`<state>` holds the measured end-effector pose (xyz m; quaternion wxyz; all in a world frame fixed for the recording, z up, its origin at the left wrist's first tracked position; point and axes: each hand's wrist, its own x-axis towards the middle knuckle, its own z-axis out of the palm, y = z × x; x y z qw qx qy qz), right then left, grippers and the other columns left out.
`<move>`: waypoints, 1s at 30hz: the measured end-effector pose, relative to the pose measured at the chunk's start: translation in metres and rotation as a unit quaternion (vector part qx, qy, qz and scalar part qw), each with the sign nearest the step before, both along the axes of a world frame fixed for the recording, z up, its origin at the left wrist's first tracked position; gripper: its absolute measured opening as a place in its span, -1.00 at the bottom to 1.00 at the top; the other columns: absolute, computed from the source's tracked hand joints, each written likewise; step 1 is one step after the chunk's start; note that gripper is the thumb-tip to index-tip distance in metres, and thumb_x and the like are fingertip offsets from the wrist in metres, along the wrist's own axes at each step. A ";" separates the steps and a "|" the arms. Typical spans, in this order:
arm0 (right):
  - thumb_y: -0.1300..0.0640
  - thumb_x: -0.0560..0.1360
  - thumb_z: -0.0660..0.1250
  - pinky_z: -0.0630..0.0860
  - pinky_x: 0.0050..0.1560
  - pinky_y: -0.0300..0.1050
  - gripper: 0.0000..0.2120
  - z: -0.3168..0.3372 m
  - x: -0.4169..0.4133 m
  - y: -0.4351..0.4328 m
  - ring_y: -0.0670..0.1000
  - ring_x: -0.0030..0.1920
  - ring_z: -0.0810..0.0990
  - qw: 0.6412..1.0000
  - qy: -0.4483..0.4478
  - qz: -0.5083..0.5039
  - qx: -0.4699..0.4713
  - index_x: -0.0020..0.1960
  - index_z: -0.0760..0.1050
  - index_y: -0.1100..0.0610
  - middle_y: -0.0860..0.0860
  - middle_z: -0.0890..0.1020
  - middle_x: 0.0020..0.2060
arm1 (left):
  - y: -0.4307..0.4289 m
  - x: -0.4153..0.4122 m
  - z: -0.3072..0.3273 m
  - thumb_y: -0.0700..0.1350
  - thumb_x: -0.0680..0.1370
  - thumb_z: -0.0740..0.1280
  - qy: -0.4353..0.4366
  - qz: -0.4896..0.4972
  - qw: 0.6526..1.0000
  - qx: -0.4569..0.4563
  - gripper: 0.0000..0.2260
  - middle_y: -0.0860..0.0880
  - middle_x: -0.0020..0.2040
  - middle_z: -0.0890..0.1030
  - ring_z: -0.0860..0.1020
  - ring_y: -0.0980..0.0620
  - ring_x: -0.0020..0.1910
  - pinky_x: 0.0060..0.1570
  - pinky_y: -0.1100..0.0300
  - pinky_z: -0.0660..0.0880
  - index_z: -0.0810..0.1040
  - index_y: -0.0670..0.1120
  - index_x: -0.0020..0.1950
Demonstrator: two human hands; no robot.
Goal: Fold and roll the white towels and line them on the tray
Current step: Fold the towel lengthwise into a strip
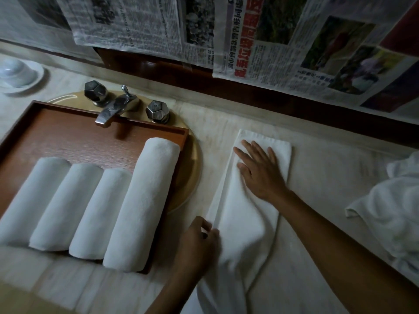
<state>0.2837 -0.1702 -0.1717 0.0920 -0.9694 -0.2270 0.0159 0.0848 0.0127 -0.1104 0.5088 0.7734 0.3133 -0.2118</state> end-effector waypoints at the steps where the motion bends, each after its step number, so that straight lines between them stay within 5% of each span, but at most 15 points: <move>1: -0.14 0.69 -0.08 0.03 0.58 0.27 -0.50 0.000 -0.001 0.000 0.01 0.63 0.06 1.000 -0.003 -0.001 0.000 0.61 0.18 -0.15 -0.08 0.16 0.63 | 0.000 -0.001 0.001 0.01 0.61 0.38 -0.019 -0.005 0.999 0.034 -0.88 -0.02 -0.20 0.68 0.64 0.07 -0.25 -0.37 0.27 0.45 0.49 0.07 -0.08; 5: -0.13 0.69 -0.07 0.05 0.57 0.27 -0.51 -0.001 0.002 -0.001 0.02 0.63 0.08 1.000 -0.010 0.000 0.004 0.60 0.20 -0.15 -0.08 0.19 0.62 | 0.000 -0.003 0.004 -0.02 0.62 0.38 -0.043 -0.013 0.997 0.066 -0.85 0.00 -0.18 0.64 0.60 0.14 -0.25 -0.43 0.41 0.35 0.45 0.04 -0.08; 11: -0.13 0.69 -0.01 0.02 0.55 0.37 -0.51 0.001 -0.006 0.002 0.13 0.64 0.05 1.000 0.000 -0.017 0.021 0.60 0.23 -0.11 0.02 0.17 0.63 | -0.002 -0.009 0.001 -0.03 0.65 0.34 -0.077 -0.015 0.994 0.074 -0.85 0.00 -0.20 0.61 0.59 0.05 -0.25 -0.35 0.19 0.47 0.43 0.01 -0.07; 14: -0.10 0.66 0.12 0.07 0.55 0.32 -0.53 0.007 -0.037 0.007 0.15 0.61 0.15 0.996 -0.020 -0.032 0.086 0.54 0.36 -0.04 0.08 0.28 0.58 | 0.001 -0.008 0.001 -0.05 0.66 0.32 -0.079 -0.038 0.993 0.079 -0.86 0.01 -0.19 0.58 0.56 0.05 -0.24 -0.36 0.24 0.41 0.41 0.00 -0.06; 19: -0.12 0.67 0.09 0.11 0.56 0.21 -0.55 -0.002 -0.080 0.000 0.03 0.61 0.18 0.997 0.001 0.042 0.063 0.53 0.36 -0.10 -0.04 0.29 0.58 | 0.010 -0.005 0.000 -0.04 0.65 0.35 -0.011 0.086 0.992 -0.096 -0.82 -0.06 -0.24 0.59 0.53 -0.01 -0.29 -0.39 0.19 0.42 0.51 -0.08 -0.11; 23: -0.11 0.68 0.05 0.10 0.57 0.18 -0.54 0.000 -0.080 0.000 0.01 0.62 0.14 0.998 -0.004 0.034 0.043 0.56 0.31 -0.12 -0.06 0.26 0.60 | 0.011 -0.014 -0.003 -0.05 0.66 0.33 -0.077 0.032 0.996 0.035 -0.84 -0.04 -0.21 0.61 0.58 -0.03 -0.23 -0.35 0.21 0.41 0.46 -0.02 -0.11; 30: -0.12 0.68 0.07 0.09 0.57 0.25 -0.54 0.005 -0.085 0.005 0.08 0.63 0.09 0.999 -0.005 0.017 0.029 0.56 0.32 -0.10 0.01 0.22 0.62 | 0.007 -0.015 0.001 -0.06 0.67 0.31 -0.100 0.009 0.992 0.078 -0.82 0.02 -0.18 0.57 0.54 0.09 -0.21 -0.35 0.33 0.36 0.41 0.02 -0.12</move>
